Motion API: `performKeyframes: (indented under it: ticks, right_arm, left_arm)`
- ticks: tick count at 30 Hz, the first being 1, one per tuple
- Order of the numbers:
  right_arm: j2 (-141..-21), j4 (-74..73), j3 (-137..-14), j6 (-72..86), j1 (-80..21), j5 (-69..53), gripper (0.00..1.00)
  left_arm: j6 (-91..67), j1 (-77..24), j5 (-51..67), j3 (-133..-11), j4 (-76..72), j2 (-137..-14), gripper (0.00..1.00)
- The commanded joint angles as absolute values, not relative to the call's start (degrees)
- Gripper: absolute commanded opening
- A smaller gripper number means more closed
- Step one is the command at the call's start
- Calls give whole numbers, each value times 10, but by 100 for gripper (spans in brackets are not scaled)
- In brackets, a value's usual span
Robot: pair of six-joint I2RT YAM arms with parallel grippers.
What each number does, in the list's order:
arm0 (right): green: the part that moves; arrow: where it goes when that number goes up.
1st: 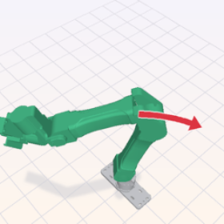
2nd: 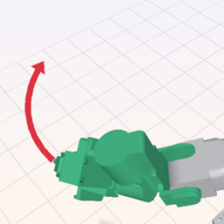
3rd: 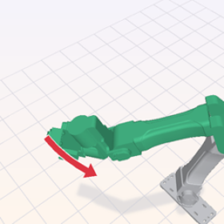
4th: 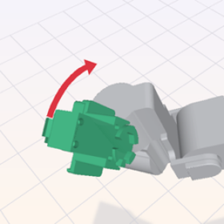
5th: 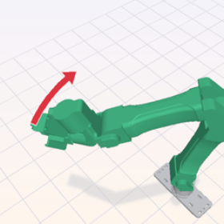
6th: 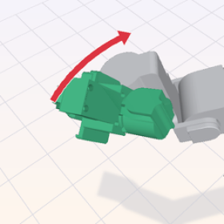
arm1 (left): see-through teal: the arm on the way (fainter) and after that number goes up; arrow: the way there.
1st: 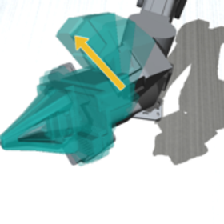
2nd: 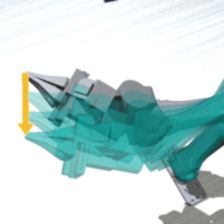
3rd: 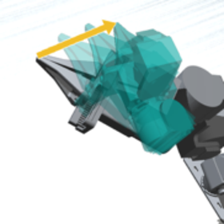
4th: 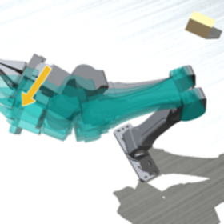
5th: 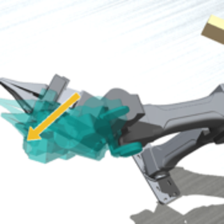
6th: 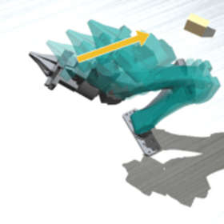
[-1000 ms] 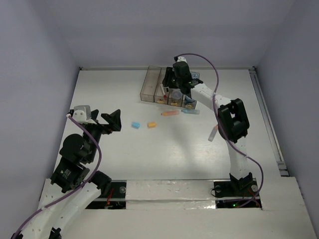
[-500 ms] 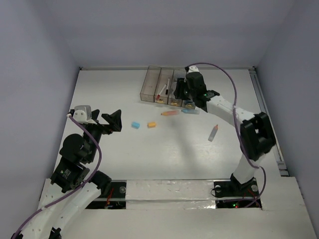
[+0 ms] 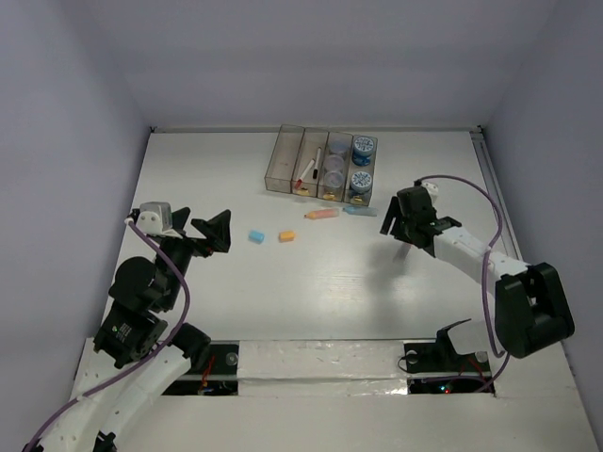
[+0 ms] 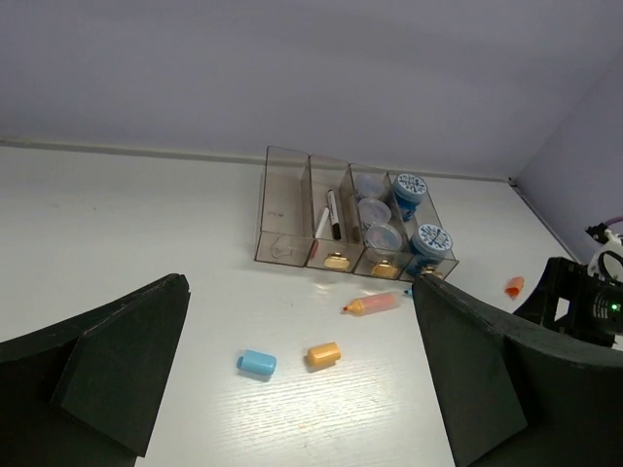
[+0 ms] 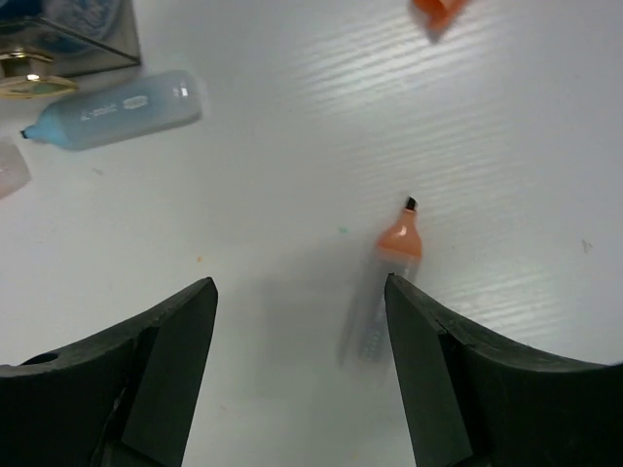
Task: Sort the stationery into containers
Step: Pick up the pen from the center of the board.
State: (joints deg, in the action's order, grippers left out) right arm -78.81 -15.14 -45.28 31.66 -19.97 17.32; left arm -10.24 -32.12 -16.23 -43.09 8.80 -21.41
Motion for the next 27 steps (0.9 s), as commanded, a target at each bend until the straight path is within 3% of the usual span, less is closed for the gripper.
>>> performKeyframes:
  ticks: [1,8,14,21,26,27]
  right_arm:
    - [-748,-201,-444,359,-182,196,76]
    - [-787,-221,-452,356,-141,160,78]
    - [-876,-231,-491,344,-135,133,73]
    - [-900,-250,-488,343,-135,116,57]
    - [-900,-250,-478,342,-135,107,34]
    - [-901,-244,-476,339,-135,104,25]
  left_arm:
    - [-106,-317,-145,-427,59,-203,99]
    - [-106,-317,-129,-430,59,-203,99]
    - [-109,-317,-112,-432,60,-204,99]
    - [-132,-317,-5,-436,54,-232,99]
    - [-195,-317,126,-421,15,-286,99]
    - [-205,-317,161,-417,7,-306,99]
